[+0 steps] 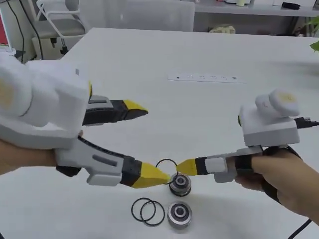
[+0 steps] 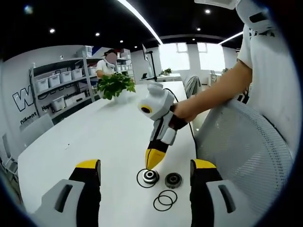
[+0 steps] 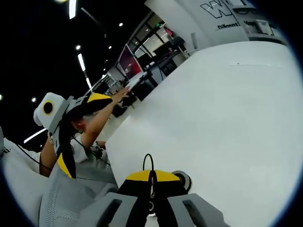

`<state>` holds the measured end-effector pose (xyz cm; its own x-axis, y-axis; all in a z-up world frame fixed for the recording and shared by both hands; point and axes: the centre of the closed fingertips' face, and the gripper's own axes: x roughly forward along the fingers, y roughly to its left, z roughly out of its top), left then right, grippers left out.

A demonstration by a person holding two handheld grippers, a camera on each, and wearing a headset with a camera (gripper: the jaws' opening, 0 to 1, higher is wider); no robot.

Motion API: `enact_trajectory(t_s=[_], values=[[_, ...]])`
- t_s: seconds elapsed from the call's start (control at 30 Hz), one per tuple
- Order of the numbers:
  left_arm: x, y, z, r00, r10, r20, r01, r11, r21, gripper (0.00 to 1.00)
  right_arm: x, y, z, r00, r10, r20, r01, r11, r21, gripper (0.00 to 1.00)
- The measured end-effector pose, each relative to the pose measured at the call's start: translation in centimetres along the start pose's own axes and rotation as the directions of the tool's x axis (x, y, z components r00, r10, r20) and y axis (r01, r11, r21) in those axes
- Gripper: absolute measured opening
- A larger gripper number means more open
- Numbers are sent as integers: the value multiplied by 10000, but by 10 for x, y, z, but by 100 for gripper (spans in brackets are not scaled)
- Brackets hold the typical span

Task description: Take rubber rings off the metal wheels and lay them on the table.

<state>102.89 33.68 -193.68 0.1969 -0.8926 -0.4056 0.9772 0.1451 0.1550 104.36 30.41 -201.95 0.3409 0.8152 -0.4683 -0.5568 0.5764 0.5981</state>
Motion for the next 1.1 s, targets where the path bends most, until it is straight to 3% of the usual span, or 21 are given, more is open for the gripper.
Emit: enact_trajectory(t_s=[0.13, 0.2, 0.43, 0.73, 0.93, 1.1], values=[[-14, -7, -17, 9993, 223, -316, -226, 9997, -82, 80, 3, 6, 0, 9998, 208, -55, -209, 9997, -102, 0], [-20, -7, -27, 9975, 553, -440, -560, 9983, -136, 80, 5, 10, -2, 9992, 366, -187, -369, 9992, -164, 0], [-33, -16, -54, 9933, 890, -735, -956, 9912, -914, 80, 12, 17, -12, 9963, 583, -629, -611, 9972, -433, 0], [-30, -25, -73, 9897, 1078, -939, -1212, 9810, -1512, 78, 17, 21, -20, 9921, 757, -996, -821, 9947, -624, 0], [-27, -31, -88, 9839, 1079, -1425, -1276, 9822, -1377, 77, 23, 24, -30, 9865, 852, -1400, -954, 9931, -681, 0], [-27, -31, -93, 9793, 1068, -1718, -1305, 9825, -1331, 77, 30, 28, -42, 9789, 836, -1865, -1032, 9898, -978, 0]])
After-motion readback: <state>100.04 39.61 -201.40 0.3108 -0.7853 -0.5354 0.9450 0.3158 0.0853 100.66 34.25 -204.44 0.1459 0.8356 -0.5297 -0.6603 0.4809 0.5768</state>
